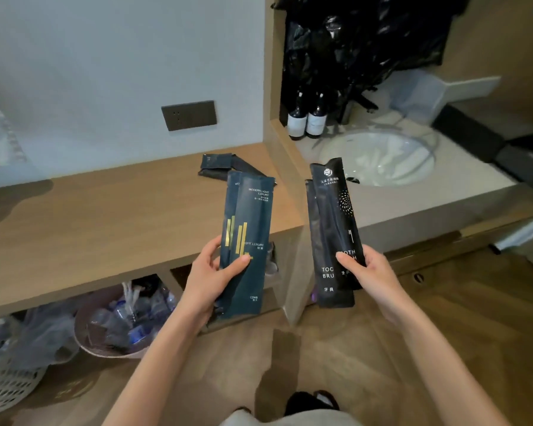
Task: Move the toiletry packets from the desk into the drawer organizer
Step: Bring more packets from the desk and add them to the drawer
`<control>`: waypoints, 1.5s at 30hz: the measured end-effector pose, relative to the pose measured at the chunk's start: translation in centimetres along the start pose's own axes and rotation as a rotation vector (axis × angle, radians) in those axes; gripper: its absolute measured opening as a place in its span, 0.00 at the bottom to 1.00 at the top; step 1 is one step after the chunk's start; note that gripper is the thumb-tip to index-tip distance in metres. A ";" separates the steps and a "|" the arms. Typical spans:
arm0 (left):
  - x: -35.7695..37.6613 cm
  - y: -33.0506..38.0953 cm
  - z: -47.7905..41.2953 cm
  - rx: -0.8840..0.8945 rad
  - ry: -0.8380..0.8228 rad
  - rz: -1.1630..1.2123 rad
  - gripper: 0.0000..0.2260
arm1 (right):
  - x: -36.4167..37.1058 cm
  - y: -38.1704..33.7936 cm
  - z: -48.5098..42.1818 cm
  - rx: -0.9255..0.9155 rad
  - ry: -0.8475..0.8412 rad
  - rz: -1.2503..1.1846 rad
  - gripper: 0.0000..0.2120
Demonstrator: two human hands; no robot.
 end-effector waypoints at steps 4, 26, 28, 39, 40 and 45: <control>8.8 -0.3 0.2 0.031 -0.076 -0.060 0.24 | -8.4 1.7 1.7 -0.021 0.087 0.008 0.06; 54.5 -1.4 -5.0 -0.010 -0.246 -0.034 0.21 | -52.0 6.9 1.7 0.016 0.380 0.092 0.04; 57.9 -1.0 -7.1 -0.003 -0.257 -0.041 0.20 | -55.0 7.6 -0.4 0.014 0.368 0.087 0.04; 74.9 4.7 -19.0 0.021 -0.225 0.083 0.16 | -69.8 9.7 -16.3 0.018 0.230 0.123 0.04; 76.0 5.2 -19.9 0.029 -0.209 0.092 0.16 | -71.0 9.7 -17.8 0.015 0.209 0.125 0.04; 80.0 7.0 -23.3 0.056 -0.092 0.113 0.17 | -75.4 9.3 -25.8 -0.049 0.124 0.206 0.03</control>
Point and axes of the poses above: each hand's wrist, its own z-axis away from the middle knuckle, its own x-axis out of the palm, y = z × x, the point moved 1 cm from there along -z, towards the middle knuckle, and after that the axes turned 11 degrees about -x, right-handed, at the moved point
